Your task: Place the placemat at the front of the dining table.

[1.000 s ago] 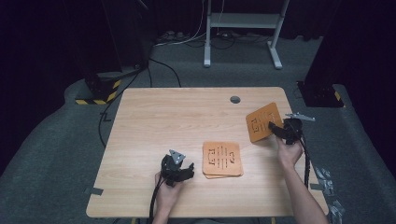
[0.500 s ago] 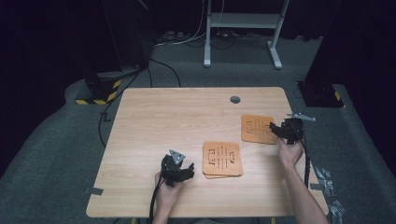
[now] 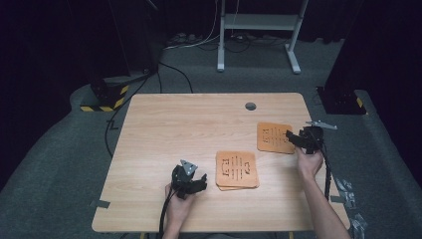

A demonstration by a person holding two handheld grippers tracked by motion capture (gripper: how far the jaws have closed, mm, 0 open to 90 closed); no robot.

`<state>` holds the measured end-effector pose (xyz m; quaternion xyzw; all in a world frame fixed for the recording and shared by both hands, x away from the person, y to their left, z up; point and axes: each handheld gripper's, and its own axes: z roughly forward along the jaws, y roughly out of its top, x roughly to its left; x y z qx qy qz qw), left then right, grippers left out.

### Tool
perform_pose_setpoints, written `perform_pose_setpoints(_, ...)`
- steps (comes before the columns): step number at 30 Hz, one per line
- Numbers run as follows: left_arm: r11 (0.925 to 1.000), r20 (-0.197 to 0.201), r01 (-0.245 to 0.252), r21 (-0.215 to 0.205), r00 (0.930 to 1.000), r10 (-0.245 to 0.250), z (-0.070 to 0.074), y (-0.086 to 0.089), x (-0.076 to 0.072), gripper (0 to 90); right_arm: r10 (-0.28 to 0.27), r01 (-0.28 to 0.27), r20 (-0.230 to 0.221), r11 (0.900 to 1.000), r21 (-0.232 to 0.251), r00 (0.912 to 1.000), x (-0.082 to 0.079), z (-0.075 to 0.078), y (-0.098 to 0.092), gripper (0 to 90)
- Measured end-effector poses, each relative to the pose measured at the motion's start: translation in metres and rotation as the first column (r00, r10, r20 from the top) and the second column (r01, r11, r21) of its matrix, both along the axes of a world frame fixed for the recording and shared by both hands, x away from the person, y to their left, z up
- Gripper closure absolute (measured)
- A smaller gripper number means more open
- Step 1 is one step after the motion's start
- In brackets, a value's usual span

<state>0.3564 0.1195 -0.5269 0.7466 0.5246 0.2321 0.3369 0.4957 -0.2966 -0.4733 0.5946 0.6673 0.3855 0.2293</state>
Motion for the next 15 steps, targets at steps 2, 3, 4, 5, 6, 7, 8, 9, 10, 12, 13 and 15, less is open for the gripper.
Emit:
perform_pose_setpoints(2, 1.0, 0.0, -0.003, -0.002, 1.0, 0.003, -0.0001, -0.0002, -0.0001, 24.3, 0.004, -0.004, -0.001, 1.0, 0.004, 1.0, -0.0011, 0.0016, 0.0009, 38.7)
perform_pose_setpoints(3, 1.0, -0.001, -0.003, -0.002, 1.0, 0.003, -0.0001, -0.0002, -0.0001, 24.3, 0.004, -0.004, 0.005, 1.0, 0.003, 1.0, -0.0014, 0.002, 0.0011, 38.7)
perform_pose_setpoints(4, 1.0, 0.0, -0.004, -0.003, 1.0, 0.004, -0.0001, -0.0003, -0.0001, 24.3, 0.008, -0.008, 0.005, 1.0, 0.008, 1.0, -0.0021, 0.0026, 0.0011, 38.7)
perform_pose_setpoints(5, 1.0, -0.001, -0.003, -0.002, 1.0, 0.003, -0.0001, -0.0002, -0.0001, 24.3, 0.015, -0.015, 0.009, 1.0, 0.003, 0.9999, -0.0024, 0.0029, 0.0009, 38.7)
perform_pose_setpoints(6, 1.0, -0.001, -0.004, -0.002, 1.0, 0.004, -0.0001, -0.0002, -0.0001, 24.3, 0.017, -0.017, 0.008, 1.0, 0.001, 0.9998, -0.0027, 0.0032, 0.0015, 38.6)
perform_pose_setpoints(7, 1.0, -0.001, -0.004, -0.002, 1.0, 0.004, -0.0001, -0.0002, -0.0001, 24.3, 0.02, -0.019, 0.015, 1.0, -0.003, 0.9997, -0.0029, 0.0032, 0.002, 38.6)
perform_pose_setpoints(8, 1.0, -0.001, -0.004, -0.003, 1.0, 0.004, -0.0001, -0.0002, -0.0001, 24.3, 0.02, -0.019, 0.015, 1.0, -0.003, 0.9997, -0.0029, 0.0032, 0.002, 38.6)
perform_pose_setpoints(9, 1.0, -0.001, -0.004, -0.002, 1.0, 0.004, -0.0001, -0.0002, -0.0001, 24.3, 0.024, -0.024, 0.012, 1.0, -0.001, 0.9996, -0.0034, 0.0038, 0.0017, 38.4)
perform_pose_setpoints(10, 1.0, -0.001, -0.004, -0.002, 1.0, 0.004, -0.0001, -0.0002, -0.0001, 24.3, 0.031, -0.031, 0.01, 0.999, 0.005, 0.9995, -0.0043, 0.0047, 0.0018, 38.3)
perform_pose_setpoints(12, 1.0, 0.0, -0.004, -0.003, 1.0, 0.004, -0.0001, -0.0002, -0.0001, 24.3, 0.042, -0.042, 0.018, 0.999, -0.002, 0.9989, -0.0055, 0.0056, 0.0014, 38.1)
perform_pose_setpoints(13, 1.0, 0.0, -0.004, -0.002, 1.0, 0.004, -0.0001, -0.0002, -0.0001, 24.3, 0.037, -0.037, 0.019, 0.999, 0.007, 0.9991, -0.0065, 0.0066, 0.0018, 38.0)
perform_pose_setpoints(15, 1.0, 0.0, -0.004, -0.002, 1.0, 0.004, -0.0001, -0.0002, -0.0001, 24.2, 0.048, -0.049, 0.032, 0.999, 0.02, 0.9983, -0.0089, 0.0085, 0.0007, 37.7)
